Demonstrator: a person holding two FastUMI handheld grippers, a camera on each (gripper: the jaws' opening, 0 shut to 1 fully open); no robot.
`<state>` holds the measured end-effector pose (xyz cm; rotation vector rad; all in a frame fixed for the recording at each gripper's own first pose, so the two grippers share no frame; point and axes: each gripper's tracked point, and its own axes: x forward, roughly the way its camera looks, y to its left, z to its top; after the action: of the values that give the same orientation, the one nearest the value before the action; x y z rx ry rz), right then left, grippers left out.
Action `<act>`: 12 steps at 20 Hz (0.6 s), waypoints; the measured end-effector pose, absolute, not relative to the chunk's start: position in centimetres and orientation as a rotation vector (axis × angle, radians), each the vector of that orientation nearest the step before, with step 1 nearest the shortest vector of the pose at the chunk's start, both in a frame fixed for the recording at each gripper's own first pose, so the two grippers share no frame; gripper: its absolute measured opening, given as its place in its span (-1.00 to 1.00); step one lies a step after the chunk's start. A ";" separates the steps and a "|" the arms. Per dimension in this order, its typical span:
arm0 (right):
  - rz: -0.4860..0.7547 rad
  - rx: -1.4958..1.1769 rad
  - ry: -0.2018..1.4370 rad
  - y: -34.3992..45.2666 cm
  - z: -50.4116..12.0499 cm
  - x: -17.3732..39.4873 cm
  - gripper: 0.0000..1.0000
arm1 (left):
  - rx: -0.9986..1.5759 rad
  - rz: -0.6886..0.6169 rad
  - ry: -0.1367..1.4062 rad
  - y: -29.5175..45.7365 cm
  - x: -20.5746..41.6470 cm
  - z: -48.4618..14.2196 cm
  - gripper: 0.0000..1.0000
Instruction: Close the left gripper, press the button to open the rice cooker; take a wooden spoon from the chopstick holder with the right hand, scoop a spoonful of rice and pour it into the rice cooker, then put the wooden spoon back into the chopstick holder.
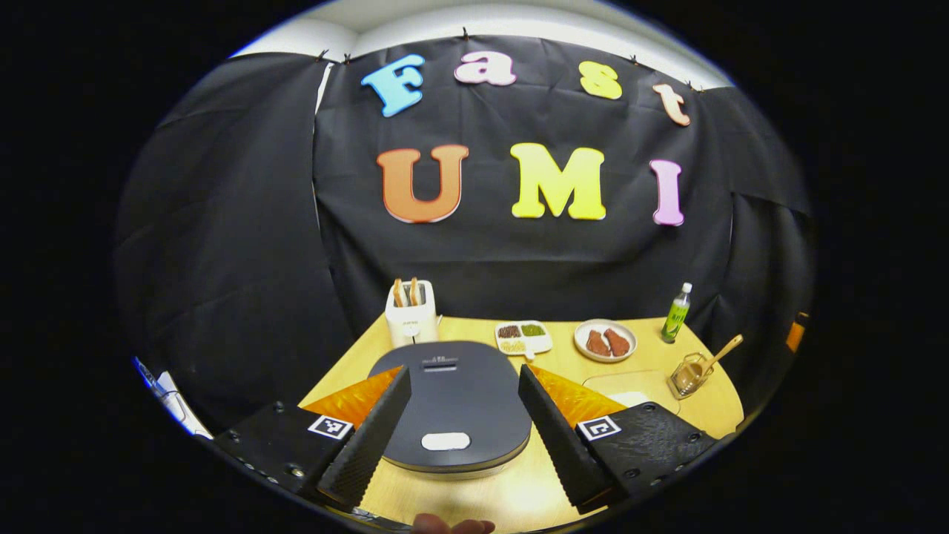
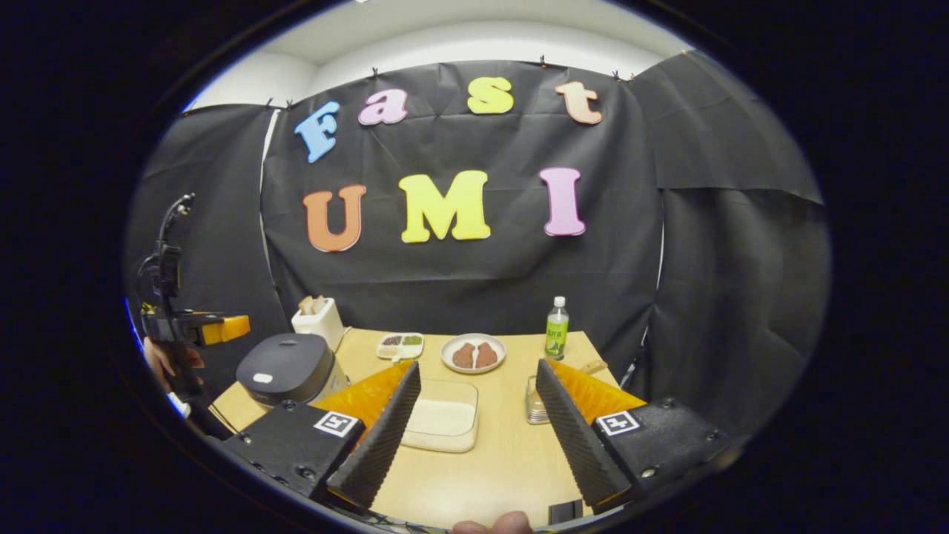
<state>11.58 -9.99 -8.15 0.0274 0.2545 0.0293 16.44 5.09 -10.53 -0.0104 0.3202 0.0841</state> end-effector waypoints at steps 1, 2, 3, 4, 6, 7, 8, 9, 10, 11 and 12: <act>0.026 0.027 0.238 -9.9 -7.5 11.8 1.00 | -0.015 0.074 0.292 4.5 16.1 -9.0 0.89; 0.023 0.026 0.220 -9.9 -6.8 11.9 0.99 | -0.025 0.065 0.266 4.1 15.6 -7.5 0.89; 0.021 0.027 0.203 -9.7 -6.1 12.0 1.00 | -0.042 0.053 0.241 3.6 15.0 -6.0 0.89; 0.020 0.031 0.185 -9.6 -5.4 12.1 0.99 | -0.058 0.037 0.212 2.9 14.5 -4.7 0.89; 0.016 0.040 0.149 -9.3 -4.1 12.0 0.99 | -0.089 0.017 0.153 2.1 13.7 -2.1 0.89; 0.012 0.045 0.131 -9.3 -3.4 12.0 0.99 | -0.108 0.004 0.131 1.7 13.2 -1.2 0.89; 0.009 0.049 0.115 -9.2 -2.8 11.9 1.00 | -0.122 -0.007 0.112 1.1 12.6 -0.5 0.89; 0.013 0.052 0.104 -8.8 -2.4 11.8 0.97 | -0.131 -0.018 0.100 0.8 12.1 -0.1 0.89; 0.016 0.051 0.094 -8.5 -2.0 11.6 0.97 | -0.132 -0.026 0.091 0.6 11.4 0.1 0.89; 0.017 0.047 0.088 -8.4 -1.7 11.4 0.97 | -0.130 -0.032 0.091 0.3 11.1 0.0 0.89; 0.018 0.043 0.079 -8.3 -1.3 11.1 1.00 | -0.125 -0.037 0.093 0.1 10.4 0.1 0.89</act>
<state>11.14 -8.26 -1.34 0.0429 0.0795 0.0175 10.35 0.12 0.06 -0.1251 0.0933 -0.0372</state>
